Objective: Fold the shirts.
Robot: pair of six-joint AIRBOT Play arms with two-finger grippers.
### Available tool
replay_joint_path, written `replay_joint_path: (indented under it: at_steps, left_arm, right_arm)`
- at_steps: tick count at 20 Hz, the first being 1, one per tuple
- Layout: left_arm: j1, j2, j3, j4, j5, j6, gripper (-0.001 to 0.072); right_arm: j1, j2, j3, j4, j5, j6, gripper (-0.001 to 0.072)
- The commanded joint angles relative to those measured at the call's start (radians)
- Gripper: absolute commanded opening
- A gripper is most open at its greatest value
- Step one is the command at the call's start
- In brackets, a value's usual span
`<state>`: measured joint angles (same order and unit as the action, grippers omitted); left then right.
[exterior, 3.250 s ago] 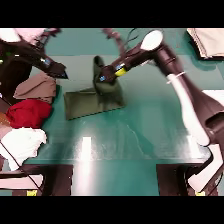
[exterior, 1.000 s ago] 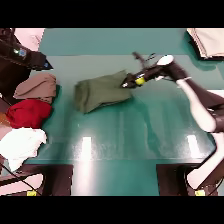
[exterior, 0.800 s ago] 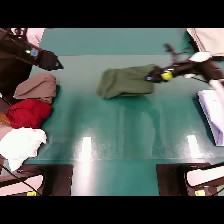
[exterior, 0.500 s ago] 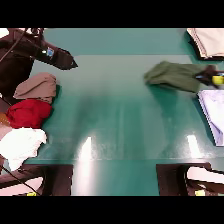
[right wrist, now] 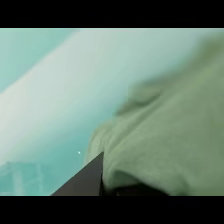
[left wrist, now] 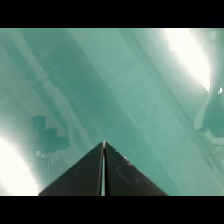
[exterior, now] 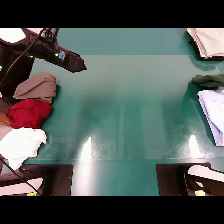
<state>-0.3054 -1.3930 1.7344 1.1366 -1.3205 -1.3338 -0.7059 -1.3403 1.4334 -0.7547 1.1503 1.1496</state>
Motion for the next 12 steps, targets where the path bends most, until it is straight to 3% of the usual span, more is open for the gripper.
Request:
replay_joint_path:
  at_steps: [1,5,12]
  left_arm:
    - [-0.002,-0.018,-0.004,0.000,0.002,-0.002,0.0024]
    - [-0.002,-0.023,-0.009,0.002,0.003,0.000,0.0024]
    - [-0.002,-0.023,-0.009,0.004,0.003,0.033,0.0024]
  right_arm:
    - [-0.017,0.002,0.132,-0.006,0.105,-0.002,0.0014]
    - [-0.017,0.045,0.159,-0.178,0.179,0.108,0.0014]
    - [-0.018,0.238,-0.087,-0.544,0.223,0.209,0.0017]
